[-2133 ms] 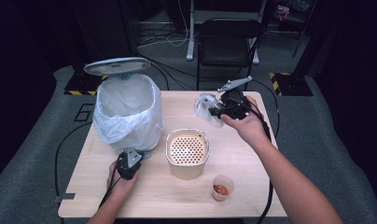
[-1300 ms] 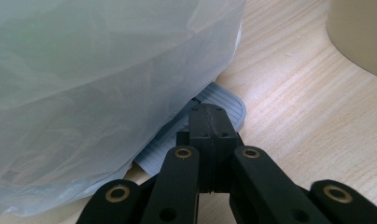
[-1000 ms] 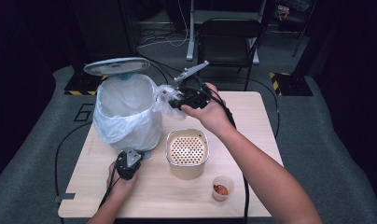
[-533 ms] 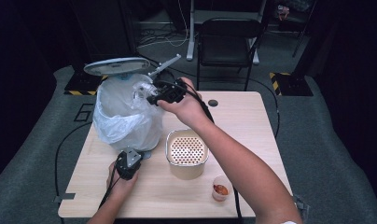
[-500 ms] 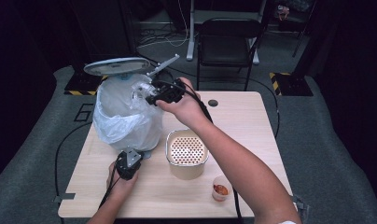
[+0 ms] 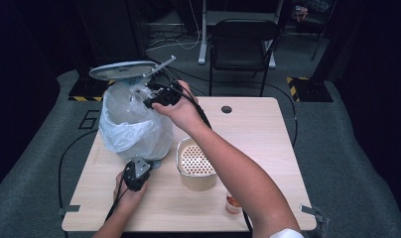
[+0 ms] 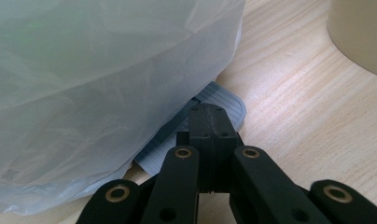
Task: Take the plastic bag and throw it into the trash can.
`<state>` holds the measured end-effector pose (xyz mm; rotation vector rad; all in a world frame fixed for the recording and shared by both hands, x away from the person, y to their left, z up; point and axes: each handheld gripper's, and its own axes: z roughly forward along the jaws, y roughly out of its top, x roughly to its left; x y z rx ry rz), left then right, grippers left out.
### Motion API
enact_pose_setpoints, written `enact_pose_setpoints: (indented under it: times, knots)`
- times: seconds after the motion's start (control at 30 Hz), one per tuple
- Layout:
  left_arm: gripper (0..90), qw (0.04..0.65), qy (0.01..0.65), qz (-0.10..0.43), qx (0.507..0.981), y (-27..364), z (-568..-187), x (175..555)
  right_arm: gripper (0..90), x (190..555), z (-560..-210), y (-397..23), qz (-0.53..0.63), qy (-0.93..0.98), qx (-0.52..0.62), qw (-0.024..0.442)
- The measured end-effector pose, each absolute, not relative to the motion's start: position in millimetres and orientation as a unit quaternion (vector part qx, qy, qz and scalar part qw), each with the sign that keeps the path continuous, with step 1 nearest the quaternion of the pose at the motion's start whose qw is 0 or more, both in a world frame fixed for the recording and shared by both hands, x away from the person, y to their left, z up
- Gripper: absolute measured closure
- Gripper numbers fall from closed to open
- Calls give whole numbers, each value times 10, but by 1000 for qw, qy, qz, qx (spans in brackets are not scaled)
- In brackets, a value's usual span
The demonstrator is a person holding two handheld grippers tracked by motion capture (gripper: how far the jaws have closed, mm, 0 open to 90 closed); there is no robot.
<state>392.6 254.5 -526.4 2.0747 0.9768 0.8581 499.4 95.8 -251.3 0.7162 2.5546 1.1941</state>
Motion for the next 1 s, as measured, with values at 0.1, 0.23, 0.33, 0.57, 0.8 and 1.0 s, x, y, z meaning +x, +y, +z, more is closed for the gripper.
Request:
enact_pose_setpoints:
  times: [0.1, 0.23, 0.33, 0.57, 0.8, 1.0]
  knots:
    - [900, 340, 375, 330, 797, 2543, -5265, 3925, 714, 5024, -2544, 1002, 407, 872, 248, 116]
    - [900, 346, 377, 348, 786, 2524, -5291, 3927, 711, 5060, -2588, 1058, 405, 872, 250, 119]
    - [900, 337, 375, 334, 797, 2535, -5266, 3920, 711, 5097, -2621, 1102, 407, 867, 260, 120]
    - [900, 336, 374, 334, 797, 2534, -5266, 3919, 704, 5146, -2666, 1190, 412, 862, 265, 128]
    - [900, 336, 373, 336, 797, 2531, -5268, 3917, 396, 5170, -2719, 1236, 416, 851, 290, 136]
    - [900, 336, 373, 337, 797, 2525, -5269, 3914, 336, 5122, -2725, 1209, 419, 849, 285, 151]
